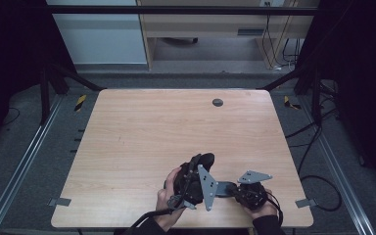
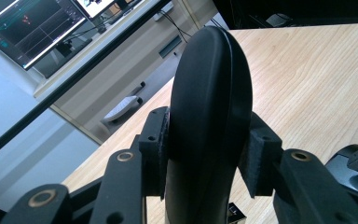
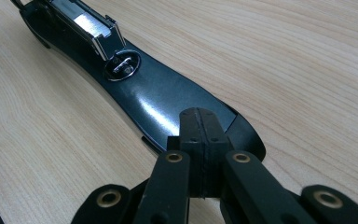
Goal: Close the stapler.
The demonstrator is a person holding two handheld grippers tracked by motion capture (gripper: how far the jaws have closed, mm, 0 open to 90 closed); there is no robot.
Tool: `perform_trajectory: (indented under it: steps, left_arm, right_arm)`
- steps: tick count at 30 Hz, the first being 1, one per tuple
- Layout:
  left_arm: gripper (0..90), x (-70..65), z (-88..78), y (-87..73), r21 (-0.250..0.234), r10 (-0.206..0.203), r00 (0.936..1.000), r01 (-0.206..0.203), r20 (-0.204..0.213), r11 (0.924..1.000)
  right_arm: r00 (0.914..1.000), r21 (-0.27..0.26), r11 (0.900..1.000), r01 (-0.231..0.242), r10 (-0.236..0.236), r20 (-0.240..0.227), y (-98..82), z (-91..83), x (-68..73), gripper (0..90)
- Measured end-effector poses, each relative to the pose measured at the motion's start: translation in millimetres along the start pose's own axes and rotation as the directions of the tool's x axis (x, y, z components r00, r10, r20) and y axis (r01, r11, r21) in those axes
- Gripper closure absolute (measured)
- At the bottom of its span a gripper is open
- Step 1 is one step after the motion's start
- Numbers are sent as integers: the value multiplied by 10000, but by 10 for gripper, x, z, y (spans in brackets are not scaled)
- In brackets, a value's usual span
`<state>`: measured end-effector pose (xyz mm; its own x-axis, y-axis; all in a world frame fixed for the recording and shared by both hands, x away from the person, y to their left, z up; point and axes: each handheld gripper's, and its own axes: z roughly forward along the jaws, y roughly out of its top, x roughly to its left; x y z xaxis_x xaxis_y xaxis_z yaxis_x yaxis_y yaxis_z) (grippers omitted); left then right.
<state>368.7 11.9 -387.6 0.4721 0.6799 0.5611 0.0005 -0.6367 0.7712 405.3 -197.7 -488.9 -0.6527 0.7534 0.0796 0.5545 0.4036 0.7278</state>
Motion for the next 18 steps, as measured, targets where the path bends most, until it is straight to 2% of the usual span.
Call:
perform_trajectory:
  steps: [11,18]
  left_arm:
    - [574,-105,47,10,27,380,9992,-380,-95,9993]
    - [573,-196,89,16,71,766,9970,-765,-131,9970]
  right_arm:
    - [10000,24,10000,-10,10,-9,-2,-5,-2,900]
    - [10000,9,10000,-33,33,-31,-6,-6,-2,900]
